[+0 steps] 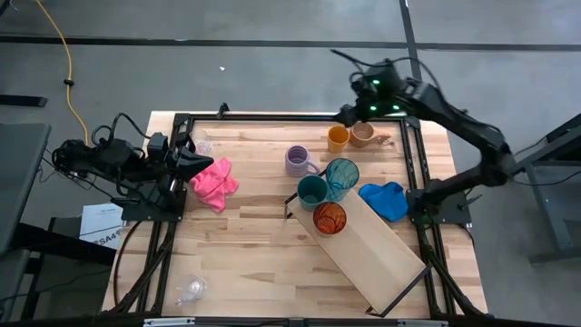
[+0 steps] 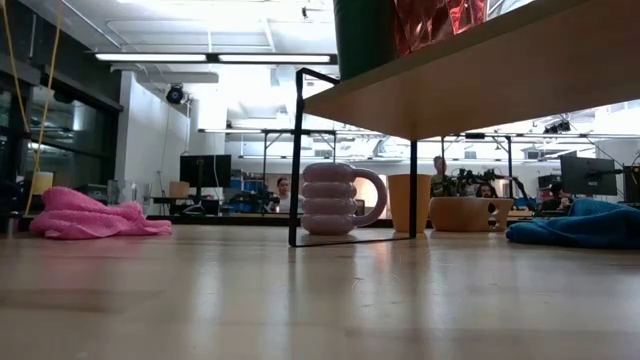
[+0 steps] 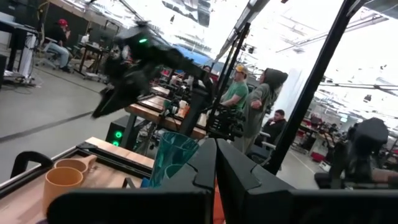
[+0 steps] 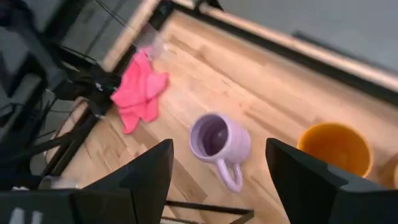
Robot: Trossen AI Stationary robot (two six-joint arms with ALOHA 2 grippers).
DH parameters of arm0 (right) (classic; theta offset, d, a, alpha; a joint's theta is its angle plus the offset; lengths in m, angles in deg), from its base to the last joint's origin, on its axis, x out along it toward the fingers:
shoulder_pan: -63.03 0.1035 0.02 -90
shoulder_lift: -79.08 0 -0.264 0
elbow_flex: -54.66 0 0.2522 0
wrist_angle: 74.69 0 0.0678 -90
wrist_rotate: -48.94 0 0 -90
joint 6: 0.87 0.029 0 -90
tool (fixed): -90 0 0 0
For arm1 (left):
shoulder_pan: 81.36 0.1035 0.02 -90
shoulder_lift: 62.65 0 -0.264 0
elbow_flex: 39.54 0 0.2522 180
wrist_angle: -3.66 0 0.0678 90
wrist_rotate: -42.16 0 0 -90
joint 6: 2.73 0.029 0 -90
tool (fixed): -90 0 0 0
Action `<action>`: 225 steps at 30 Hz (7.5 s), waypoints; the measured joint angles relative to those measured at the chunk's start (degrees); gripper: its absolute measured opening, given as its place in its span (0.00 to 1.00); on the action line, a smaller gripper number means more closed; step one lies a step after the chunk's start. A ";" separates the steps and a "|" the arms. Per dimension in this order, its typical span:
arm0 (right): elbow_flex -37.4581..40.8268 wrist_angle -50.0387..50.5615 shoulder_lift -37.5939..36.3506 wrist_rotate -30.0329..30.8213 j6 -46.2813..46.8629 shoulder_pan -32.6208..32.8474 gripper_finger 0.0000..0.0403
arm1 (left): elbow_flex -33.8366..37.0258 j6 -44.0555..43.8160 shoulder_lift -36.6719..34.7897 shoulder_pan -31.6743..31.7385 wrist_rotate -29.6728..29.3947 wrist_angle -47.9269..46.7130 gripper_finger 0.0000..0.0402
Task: Stack small to large cups/mugs on shelf
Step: Put the purple mug on the shelf
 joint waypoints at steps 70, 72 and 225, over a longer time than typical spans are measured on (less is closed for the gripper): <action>-0.02 -11.94 31.94 14.32 12.74 12.71 0.41 | -0.02 1.49 0.00 0.02 0.26 -1.82 0.00; -0.02 -11.96 31.94 14.32 12.73 12.61 0.32 | -0.02 1.49 0.00 0.01 0.26 -1.83 0.00; -9.75 41.68 7.95 27.26 25.85 51.53 0.01 | -26.01 8.55 25.53 23.27 25.13 -8.90 0.00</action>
